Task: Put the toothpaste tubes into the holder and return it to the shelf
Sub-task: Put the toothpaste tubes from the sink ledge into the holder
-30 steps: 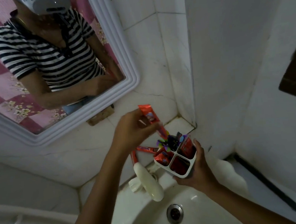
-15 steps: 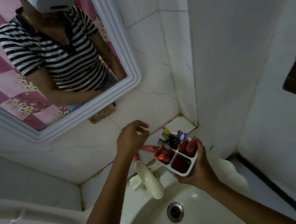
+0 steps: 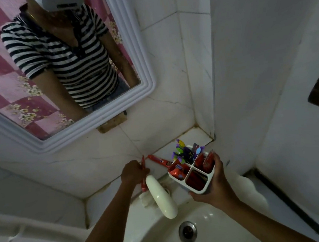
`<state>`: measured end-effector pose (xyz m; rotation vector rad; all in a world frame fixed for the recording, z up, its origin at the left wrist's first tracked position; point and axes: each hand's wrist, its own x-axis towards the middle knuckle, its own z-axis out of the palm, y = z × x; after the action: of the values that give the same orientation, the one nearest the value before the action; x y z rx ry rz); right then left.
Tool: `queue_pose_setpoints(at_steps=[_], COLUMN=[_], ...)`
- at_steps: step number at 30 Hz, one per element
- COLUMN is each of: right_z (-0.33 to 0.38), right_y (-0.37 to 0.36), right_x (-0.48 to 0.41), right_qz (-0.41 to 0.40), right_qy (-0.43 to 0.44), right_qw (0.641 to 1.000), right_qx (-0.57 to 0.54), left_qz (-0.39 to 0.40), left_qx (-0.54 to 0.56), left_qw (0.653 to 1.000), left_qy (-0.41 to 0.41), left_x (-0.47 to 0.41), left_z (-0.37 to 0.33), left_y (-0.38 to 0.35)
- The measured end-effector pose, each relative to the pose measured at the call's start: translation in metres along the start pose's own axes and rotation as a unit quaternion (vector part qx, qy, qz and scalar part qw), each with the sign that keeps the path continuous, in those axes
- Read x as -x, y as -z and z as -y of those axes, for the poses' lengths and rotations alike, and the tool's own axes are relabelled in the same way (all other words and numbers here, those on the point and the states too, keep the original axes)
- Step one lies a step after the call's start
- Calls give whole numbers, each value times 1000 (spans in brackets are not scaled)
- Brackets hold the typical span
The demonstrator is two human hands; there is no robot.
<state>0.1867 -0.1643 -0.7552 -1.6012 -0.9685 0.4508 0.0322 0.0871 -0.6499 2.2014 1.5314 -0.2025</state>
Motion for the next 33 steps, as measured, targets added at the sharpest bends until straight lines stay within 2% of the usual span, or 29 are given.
queue_pose_setpoints(at_steps=[3,6,9,13,16,19,22,24,27,30,33], right_z=[1,0,-1,-7,-9,-10,-10,-9,-8,-6,-5], right_y=[-2,-2,0,-5,-6,-6,-6,-7,-7,-6,-5], right_x=[0,0,-5,-3,-4,-4,-3,-2,-2,-2,-2], right_qz=[-4,-11,-9,-2,-2,-5,-14,-14,-15,-14,-12], right_qy=[-2,-11,-13,-21,-29,-33,-37,-29,-22,-13,-9], right_qw=[1000,1000,1000,1000,999,999,999,999,999,999,999], right_qx=[-6,-16,-22,-18,-24,-18,-24,-23,-25,-26,-35], left_qz=[-37,-74,-25,63,109,135,50,-24,-20,-5,23], left_qx=[129,211,282,264,209,230,255,183,-22,-201,-284], left_qw=[990,965,930,906,913,919,940,962,975,937,901], left_qy=[-33,-137,-235,-324,-332,-291,-221,-203,-219,-286,-327], left_x=[10,40,78,114,123,108,75,46,7,-20,-35], left_z=[-11,-34,-62,-97,-110,-103,-82,-65,-43,-28,-21], left_y=[32,70,97,91,73,69,68,57,28,3,-11])
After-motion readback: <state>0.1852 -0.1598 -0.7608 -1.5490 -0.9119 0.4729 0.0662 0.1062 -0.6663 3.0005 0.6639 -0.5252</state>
